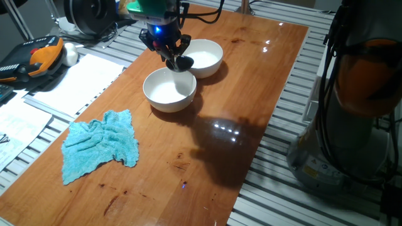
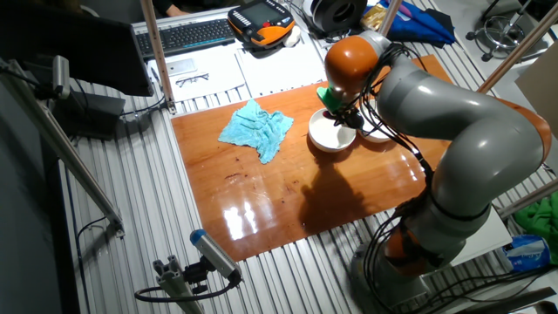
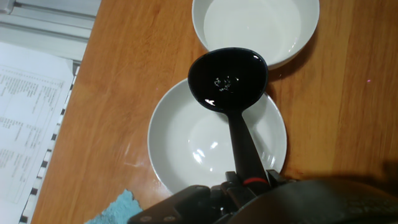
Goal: Scoop water with a large spoon from one bowl to another
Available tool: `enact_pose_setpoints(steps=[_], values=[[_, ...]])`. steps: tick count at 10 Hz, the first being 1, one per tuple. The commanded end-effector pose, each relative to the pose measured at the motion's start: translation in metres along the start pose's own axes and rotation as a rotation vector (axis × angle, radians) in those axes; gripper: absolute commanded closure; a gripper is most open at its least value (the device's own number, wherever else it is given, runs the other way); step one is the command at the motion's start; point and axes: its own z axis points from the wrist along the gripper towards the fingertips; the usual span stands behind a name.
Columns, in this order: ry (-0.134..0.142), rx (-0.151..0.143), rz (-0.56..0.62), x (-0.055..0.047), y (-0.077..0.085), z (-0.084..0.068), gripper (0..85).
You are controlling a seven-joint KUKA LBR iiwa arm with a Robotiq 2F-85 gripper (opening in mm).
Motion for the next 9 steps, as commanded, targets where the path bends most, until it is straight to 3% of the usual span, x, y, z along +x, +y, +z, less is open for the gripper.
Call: enact_pose_setpoints(steps=[1,7,9], values=[[-0.001,0.000,0.003,0.004,0.002,0.000,85.0],[-0.008,0.000,0.021,0.031,0.002,0.003,85.0],[0.002,0.006,0.022,0.036,0.002,0.004,85.0]])
